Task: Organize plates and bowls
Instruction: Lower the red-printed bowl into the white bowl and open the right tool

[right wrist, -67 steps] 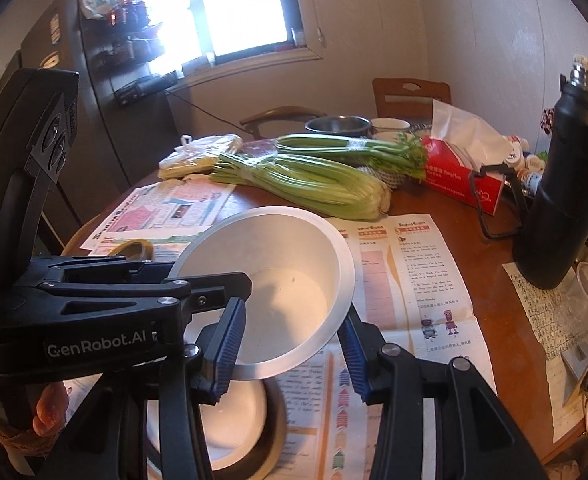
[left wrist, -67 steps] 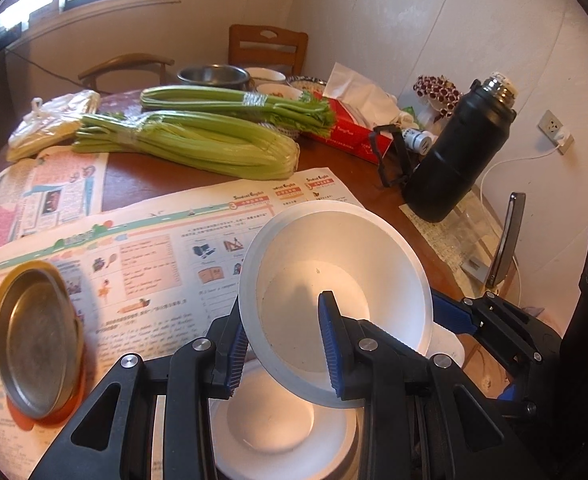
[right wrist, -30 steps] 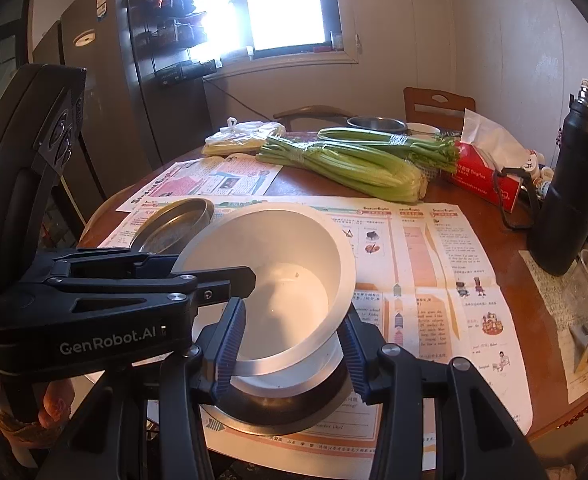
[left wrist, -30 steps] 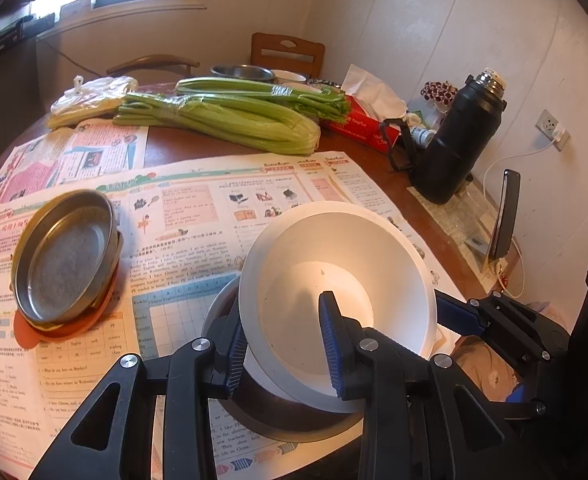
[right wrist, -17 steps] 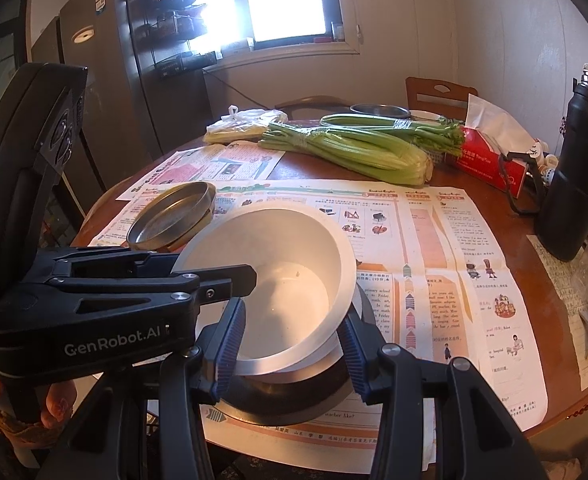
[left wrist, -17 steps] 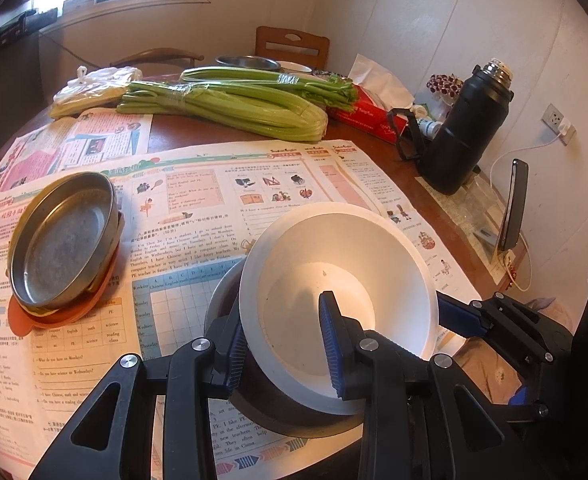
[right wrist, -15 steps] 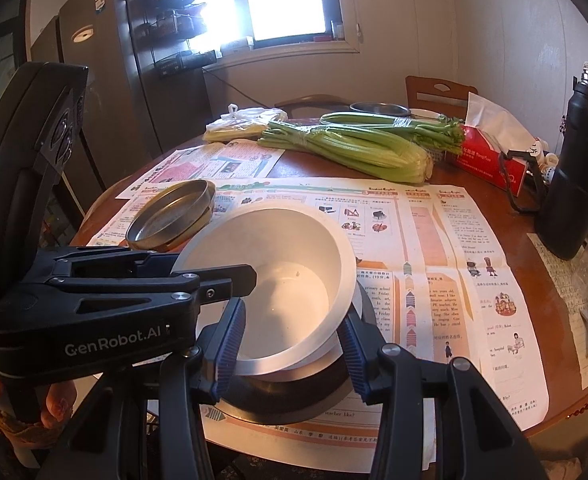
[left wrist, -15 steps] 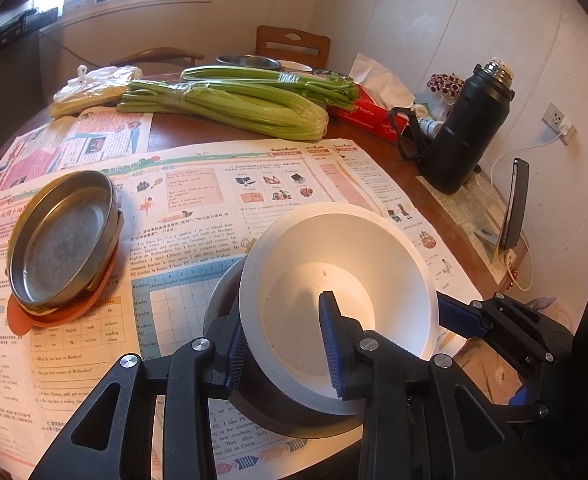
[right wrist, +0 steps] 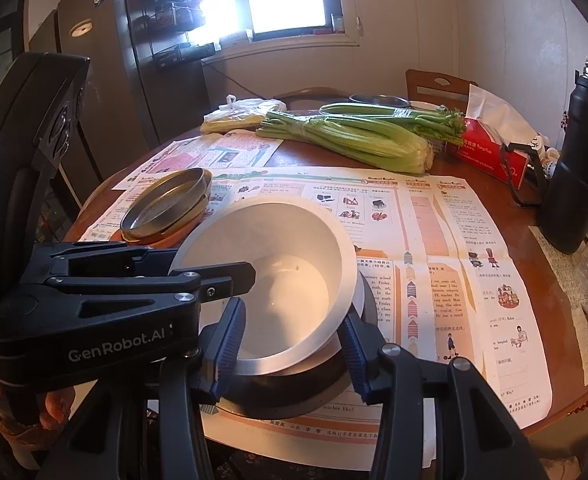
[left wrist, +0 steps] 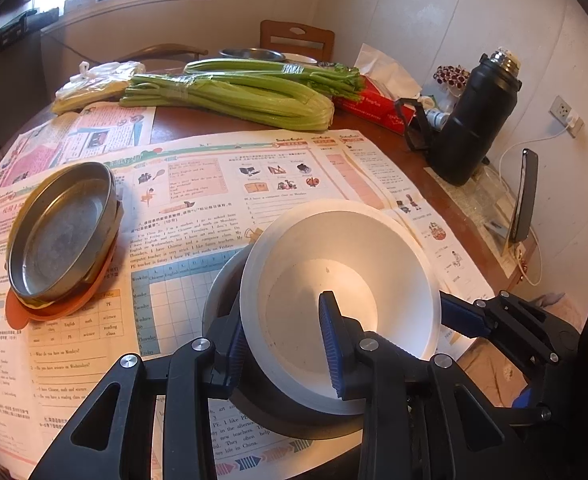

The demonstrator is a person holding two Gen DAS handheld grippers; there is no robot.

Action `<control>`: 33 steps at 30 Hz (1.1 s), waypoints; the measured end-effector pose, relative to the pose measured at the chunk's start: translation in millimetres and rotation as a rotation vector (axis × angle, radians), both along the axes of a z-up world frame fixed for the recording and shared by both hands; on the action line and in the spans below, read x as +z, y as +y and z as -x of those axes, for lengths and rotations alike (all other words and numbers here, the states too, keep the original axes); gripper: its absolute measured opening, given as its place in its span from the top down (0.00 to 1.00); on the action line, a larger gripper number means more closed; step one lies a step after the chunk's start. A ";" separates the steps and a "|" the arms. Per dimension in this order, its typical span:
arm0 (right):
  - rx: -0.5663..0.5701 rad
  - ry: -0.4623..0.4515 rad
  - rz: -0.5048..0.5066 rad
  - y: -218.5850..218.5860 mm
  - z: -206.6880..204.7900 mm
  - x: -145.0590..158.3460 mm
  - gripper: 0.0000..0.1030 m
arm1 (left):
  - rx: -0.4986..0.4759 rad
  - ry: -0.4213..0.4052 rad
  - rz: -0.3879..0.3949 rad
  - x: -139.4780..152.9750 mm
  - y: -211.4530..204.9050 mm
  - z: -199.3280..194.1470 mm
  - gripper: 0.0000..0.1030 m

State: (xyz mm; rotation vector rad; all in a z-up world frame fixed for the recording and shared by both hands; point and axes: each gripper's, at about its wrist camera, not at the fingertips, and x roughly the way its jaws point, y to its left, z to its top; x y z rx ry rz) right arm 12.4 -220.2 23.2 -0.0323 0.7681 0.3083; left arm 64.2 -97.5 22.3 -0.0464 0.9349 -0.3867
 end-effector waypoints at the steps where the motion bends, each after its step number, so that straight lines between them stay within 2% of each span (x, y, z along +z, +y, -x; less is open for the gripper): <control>1: -0.001 0.003 0.005 0.3 -0.4 -1.2 0.54 | 0.001 0.002 -0.004 -1.1 -0.9 -0.2 0.67; 15: -0.002 0.008 0.030 1.1 -4.6 -8.4 0.54 | 0.022 -0.002 -0.041 -6.7 -2.4 -3.5 0.65; 33: -0.021 -0.010 0.008 -6.3 -2.6 -3.7 0.54 | 0.026 -0.008 -0.033 -5.5 1.6 -2.6 0.65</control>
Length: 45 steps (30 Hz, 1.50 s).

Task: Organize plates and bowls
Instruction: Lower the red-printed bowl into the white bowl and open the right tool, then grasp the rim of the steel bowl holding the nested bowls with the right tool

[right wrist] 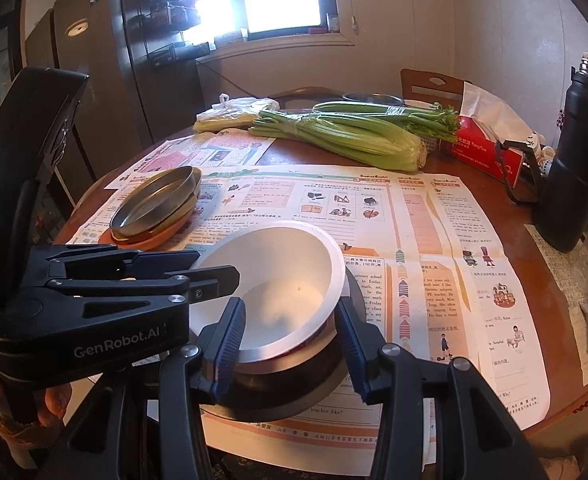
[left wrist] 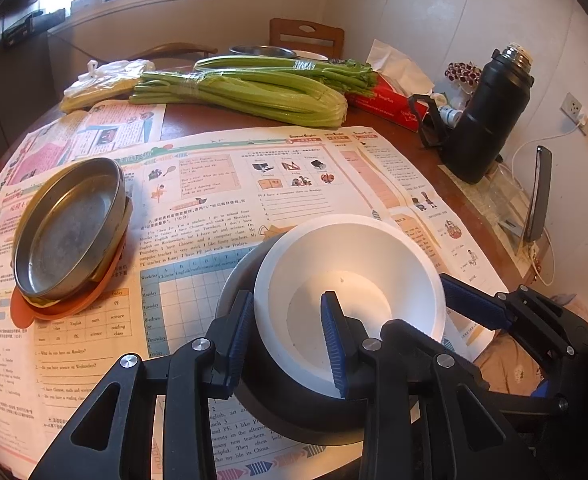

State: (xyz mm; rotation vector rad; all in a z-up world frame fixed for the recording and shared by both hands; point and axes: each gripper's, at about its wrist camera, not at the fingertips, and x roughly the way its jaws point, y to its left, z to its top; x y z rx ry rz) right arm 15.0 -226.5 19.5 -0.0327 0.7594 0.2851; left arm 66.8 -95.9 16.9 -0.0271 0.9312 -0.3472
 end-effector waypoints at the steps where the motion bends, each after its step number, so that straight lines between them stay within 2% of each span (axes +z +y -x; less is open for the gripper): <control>1: -0.003 0.001 -0.001 -0.8 -0.2 -0.2 0.54 | 0.000 -0.001 -0.001 0.3 0.0 0.0 0.65; 4: -0.007 0.004 -0.003 -3.2 -1.3 -0.9 0.54 | 0.010 -0.007 -0.005 2.3 1.8 0.9 0.64; 7: -0.015 0.000 -0.007 -6.6 -2.0 -0.1 0.54 | 0.009 -0.023 0.010 6.8 4.0 2.9 0.55; 15: -0.022 -0.018 -0.013 -10.9 -0.4 5.2 0.54 | 0.028 -0.042 0.016 12.6 11.5 5.3 0.54; 19: -0.028 -0.041 -0.008 -12.4 0.8 12.3 0.54 | 0.043 -0.061 0.018 17.3 16.7 7.8 0.48; 27: -0.046 -0.077 -0.018 -19.1 -2.6 27.3 0.54 | 0.082 -0.063 0.026 18.2 28.3 7.1 0.45; 35: -0.082 -0.045 -0.039 -27.7 -11.6 16.8 0.52 | 0.086 -0.025 0.044 8.3 29.4 -0.4 0.45; 45: -0.092 0.050 -0.088 -28.9 -21.1 -8.5 0.51 | 0.073 0.000 0.047 -3.0 24.0 -5.6 0.44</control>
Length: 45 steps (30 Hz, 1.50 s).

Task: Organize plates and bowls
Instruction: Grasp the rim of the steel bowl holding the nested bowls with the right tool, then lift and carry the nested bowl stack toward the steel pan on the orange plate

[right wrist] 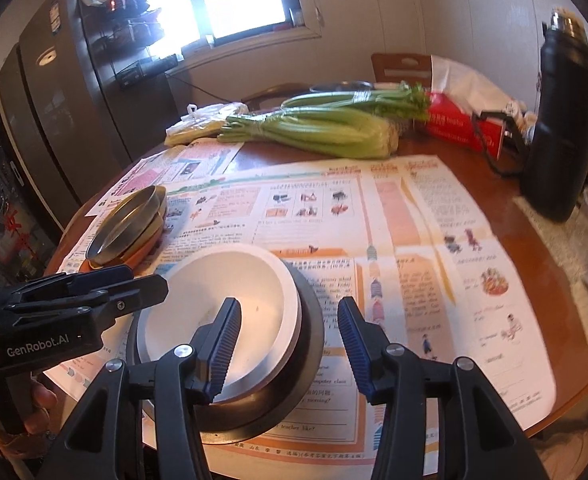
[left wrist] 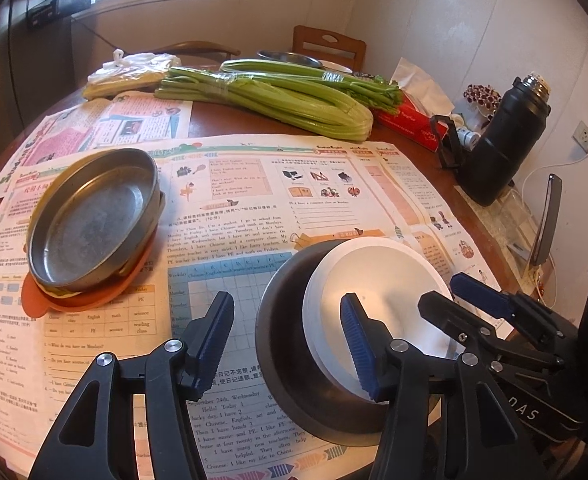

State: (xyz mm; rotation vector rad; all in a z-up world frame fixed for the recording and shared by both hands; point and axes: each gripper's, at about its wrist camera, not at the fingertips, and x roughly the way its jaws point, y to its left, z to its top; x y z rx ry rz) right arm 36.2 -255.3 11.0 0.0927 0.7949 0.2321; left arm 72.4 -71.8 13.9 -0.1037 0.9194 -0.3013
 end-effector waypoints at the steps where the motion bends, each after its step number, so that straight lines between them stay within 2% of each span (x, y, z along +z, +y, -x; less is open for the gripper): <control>1: -0.004 0.007 -0.003 0.0 -0.6 -1.9 0.51 | -0.002 0.003 0.000 -1.4 -1.2 -0.5 0.44; 10: 0.004 0.044 -0.009 3.8 -5.4 -12.7 0.50 | 0.003 0.019 -0.012 -10.3 -0.5 -5.6 0.44; 17: -0.016 0.051 -0.025 -1.4 -7.4 -16.8 0.50 | 0.005 0.027 -0.022 -14.6 -0.3 -7.1 0.44; 27: 0.013 0.060 -0.029 3.5 -6.1 -20.0 0.49 | -0.009 0.043 -0.026 -21.6 -6.1 -5.8 0.44; 34: 0.033 0.063 -0.025 7.8 -2.8 -22.4 0.45 | -0.001 0.057 -0.016 -28.2 -2.9 -3.6 0.37; 40: 0.052 0.089 -0.046 8.3 -4.0 -27.9 0.42 | 0.016 0.110 -0.015 -39.2 -4.3 -6.7 0.36; 43: 0.061 0.107 -0.074 7.9 -4.9 -31.6 0.42 | 0.024 0.113 0.006 -41.3 -3.3 -6.4 0.37; 45: 0.065 0.106 -0.087 7.5 -4.8 -32.8 0.44 | 0.024 0.114 0.020 -41.8 -3.3 -6.5 0.42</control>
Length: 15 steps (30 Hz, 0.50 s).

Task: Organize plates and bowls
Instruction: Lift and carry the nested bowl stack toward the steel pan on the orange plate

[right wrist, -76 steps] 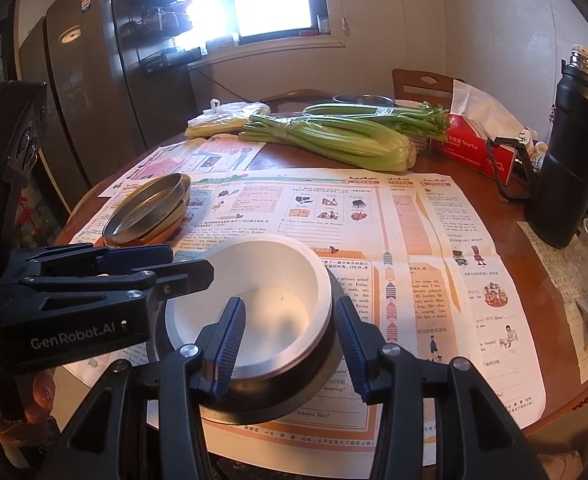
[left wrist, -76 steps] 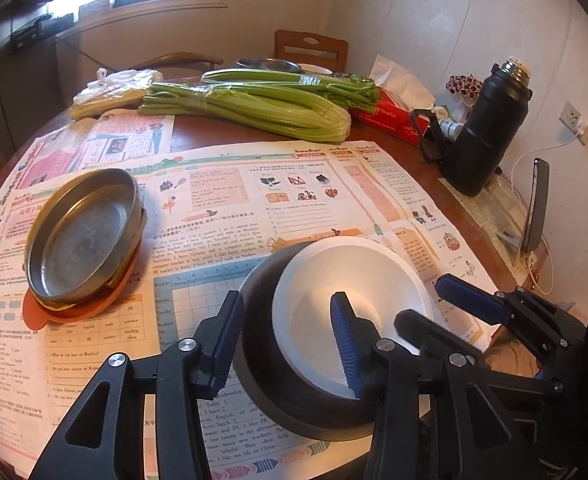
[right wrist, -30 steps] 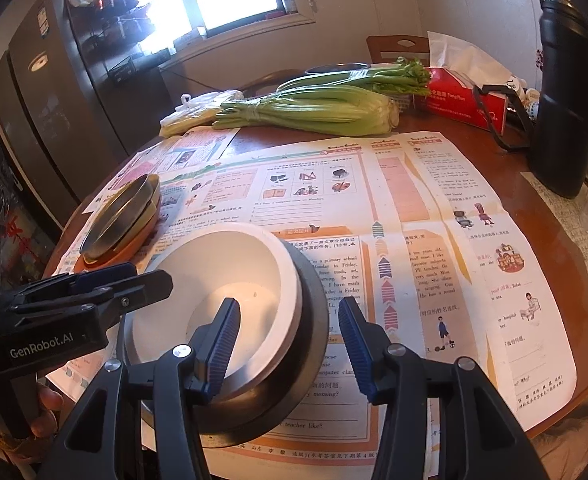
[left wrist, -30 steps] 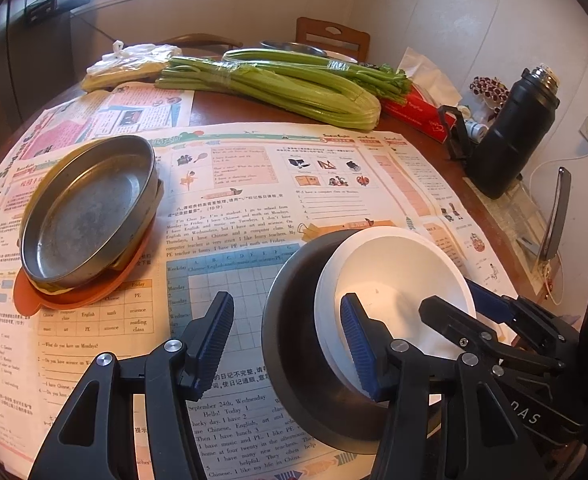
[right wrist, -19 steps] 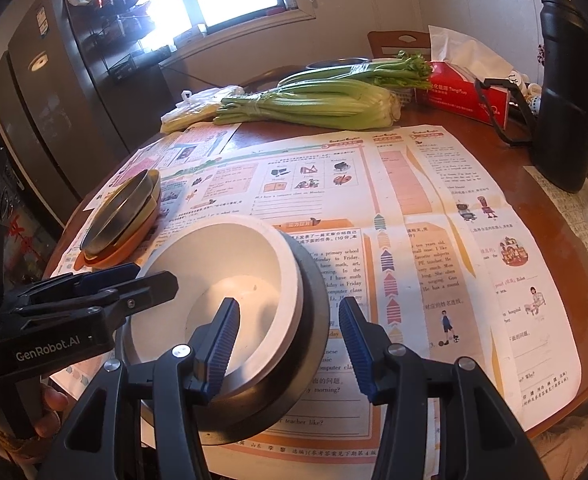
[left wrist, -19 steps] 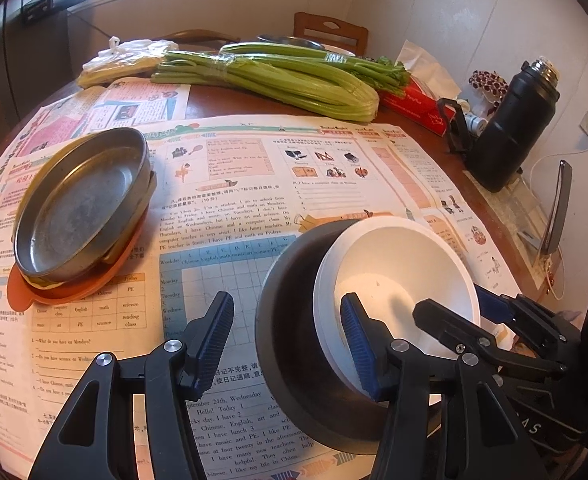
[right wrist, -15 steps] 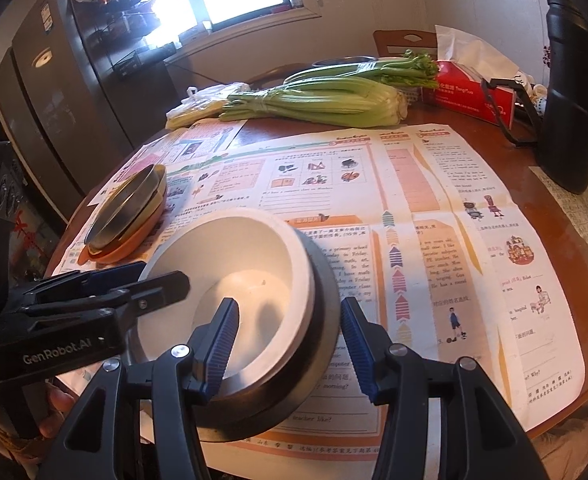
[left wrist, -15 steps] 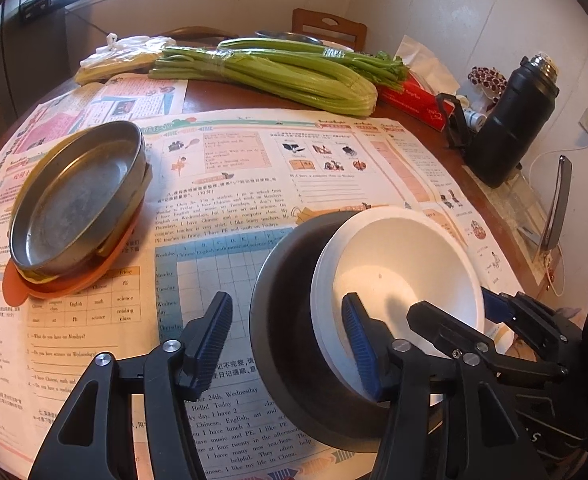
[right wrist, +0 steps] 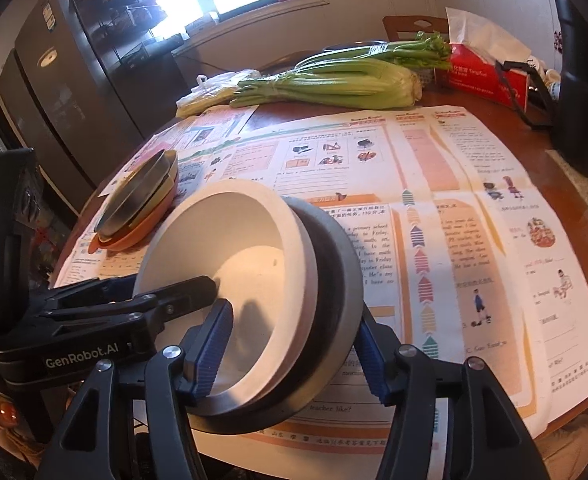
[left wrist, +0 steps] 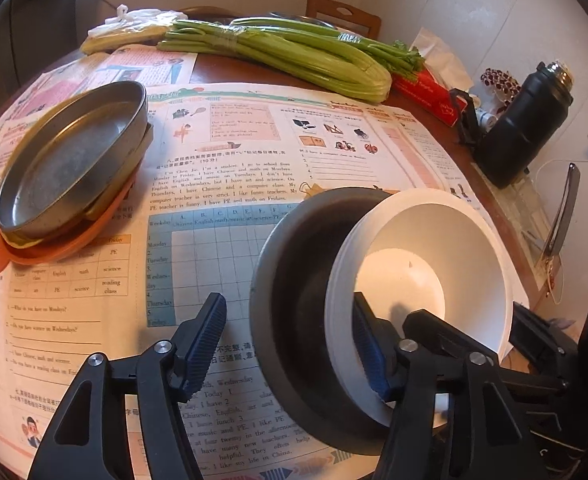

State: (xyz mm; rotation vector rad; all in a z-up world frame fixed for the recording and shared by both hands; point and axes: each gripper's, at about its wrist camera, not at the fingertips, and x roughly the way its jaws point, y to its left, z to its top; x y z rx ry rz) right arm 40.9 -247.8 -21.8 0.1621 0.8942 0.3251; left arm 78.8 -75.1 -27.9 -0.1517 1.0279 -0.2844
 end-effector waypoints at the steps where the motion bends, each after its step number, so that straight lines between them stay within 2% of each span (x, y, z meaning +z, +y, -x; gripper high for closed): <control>1: -0.002 -0.004 0.001 0.6 0.8 0.1 0.45 | -0.005 0.000 0.011 0.2 -0.7 0.6 0.49; 2: -0.004 -0.009 0.005 1.6 1.6 0.4 0.45 | -0.014 -0.002 0.018 0.7 -1.2 1.1 0.57; 3: -0.003 -0.015 0.007 2.4 2.3 1.1 0.45 | -0.015 -0.005 0.017 1.8 -2.3 1.8 0.58; 5: 0.000 -0.022 0.011 4.0 3.0 2.6 0.47 | -0.007 -0.016 -0.003 4.1 -2.4 2.3 0.58; 9: 0.008 -0.030 0.008 8.8 2.8 8.2 0.48 | -0.001 -0.014 0.017 10.0 6.0 1.3 0.57; 15: 0.040 -0.077 0.024 29.2 -0.9 35.5 0.48 | 0.027 -0.052 0.045 36.8 30.2 -2.6 0.55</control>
